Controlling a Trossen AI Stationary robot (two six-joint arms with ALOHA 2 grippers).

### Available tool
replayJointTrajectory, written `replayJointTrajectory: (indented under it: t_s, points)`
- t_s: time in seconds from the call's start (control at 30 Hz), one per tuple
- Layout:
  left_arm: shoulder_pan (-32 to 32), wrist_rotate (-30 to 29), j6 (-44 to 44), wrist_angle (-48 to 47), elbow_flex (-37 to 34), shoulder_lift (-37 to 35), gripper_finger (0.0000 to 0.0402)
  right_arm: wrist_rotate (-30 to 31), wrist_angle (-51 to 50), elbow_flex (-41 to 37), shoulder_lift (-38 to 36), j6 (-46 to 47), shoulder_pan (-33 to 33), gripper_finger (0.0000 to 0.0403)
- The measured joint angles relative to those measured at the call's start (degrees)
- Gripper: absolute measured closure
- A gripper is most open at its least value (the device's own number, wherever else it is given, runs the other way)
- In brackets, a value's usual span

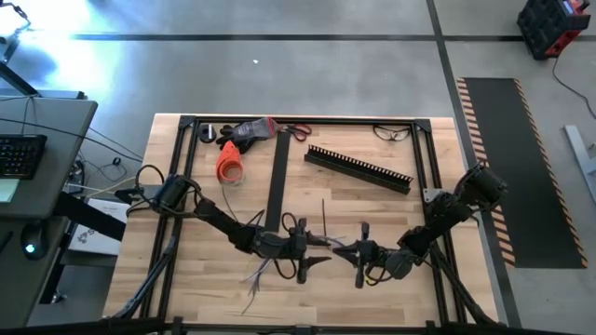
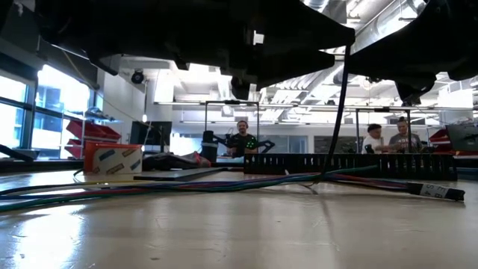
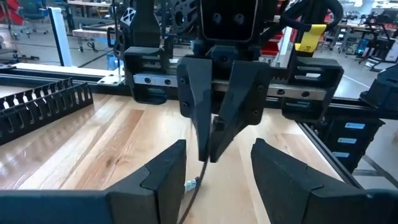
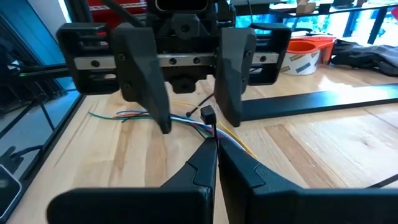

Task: Ziptie cables
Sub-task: Wrap the black zip tie on the cables

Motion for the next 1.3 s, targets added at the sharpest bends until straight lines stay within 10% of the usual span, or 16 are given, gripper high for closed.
replayJointTrajectory:
  t_s: [0.6, 1.3]
  points:
    - [1.7, 3.5, -0.4, 0.0, 0.0, 0.1, 0.0324, -0.7, 0.0, 0.0, 0.0, 0.0, 0.0, 0.0403]
    - [2.0, 6.2, 0.3, 0.7, 4.1, 3.5, 0.0329, -0.1, -0.4, 0.0, 0.0, -0.1, 0.1, 0.0403]
